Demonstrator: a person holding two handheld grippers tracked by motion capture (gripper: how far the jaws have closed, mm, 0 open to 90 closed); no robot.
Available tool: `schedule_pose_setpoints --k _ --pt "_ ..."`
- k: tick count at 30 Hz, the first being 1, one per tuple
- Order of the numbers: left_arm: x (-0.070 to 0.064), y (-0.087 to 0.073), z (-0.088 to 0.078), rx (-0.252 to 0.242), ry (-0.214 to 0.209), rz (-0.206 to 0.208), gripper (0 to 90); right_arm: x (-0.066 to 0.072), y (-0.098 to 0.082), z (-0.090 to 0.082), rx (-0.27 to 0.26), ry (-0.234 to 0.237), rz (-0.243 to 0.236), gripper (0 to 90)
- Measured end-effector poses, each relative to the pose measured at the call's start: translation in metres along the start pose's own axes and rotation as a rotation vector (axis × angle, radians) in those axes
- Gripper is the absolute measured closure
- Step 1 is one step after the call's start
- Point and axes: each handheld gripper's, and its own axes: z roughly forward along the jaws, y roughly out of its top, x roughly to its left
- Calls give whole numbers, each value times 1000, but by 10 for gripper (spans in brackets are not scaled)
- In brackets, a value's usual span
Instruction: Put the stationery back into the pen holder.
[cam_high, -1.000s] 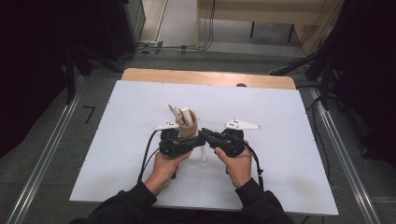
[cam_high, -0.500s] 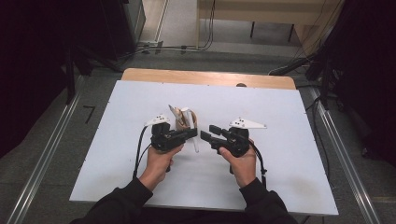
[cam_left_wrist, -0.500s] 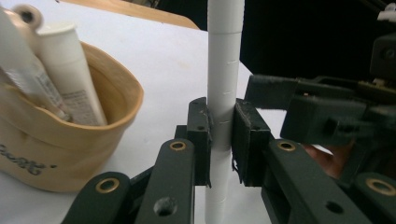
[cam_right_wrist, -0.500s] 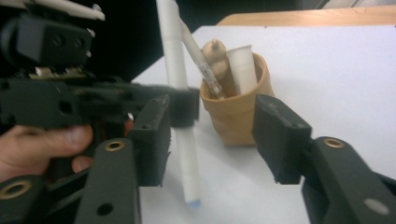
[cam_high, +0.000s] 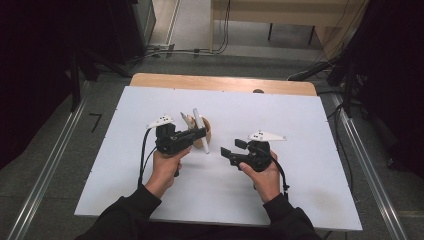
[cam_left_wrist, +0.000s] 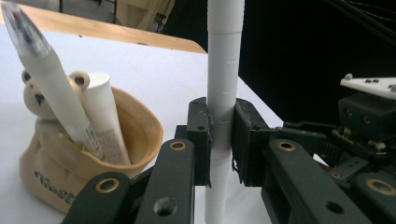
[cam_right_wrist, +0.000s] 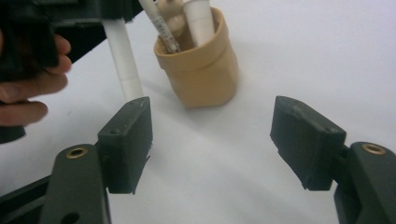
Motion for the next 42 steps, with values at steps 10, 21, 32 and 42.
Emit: schedule_pose_setpoints --k 10,21,32,42 --pt "5 13 -1 -40 13 -18 793 -8 -4 3 36 -47 9 194" --pt "10 22 -5 -68 38 -21 793 -8 -5 5 51 -52 11 193" --pt "12 27 -2 -81 58 -7 793 -9 -5 6 53 -50 17 193" --pt "13 30 3 -99 100 25 793 -9 -5 6 57 -46 17 193"
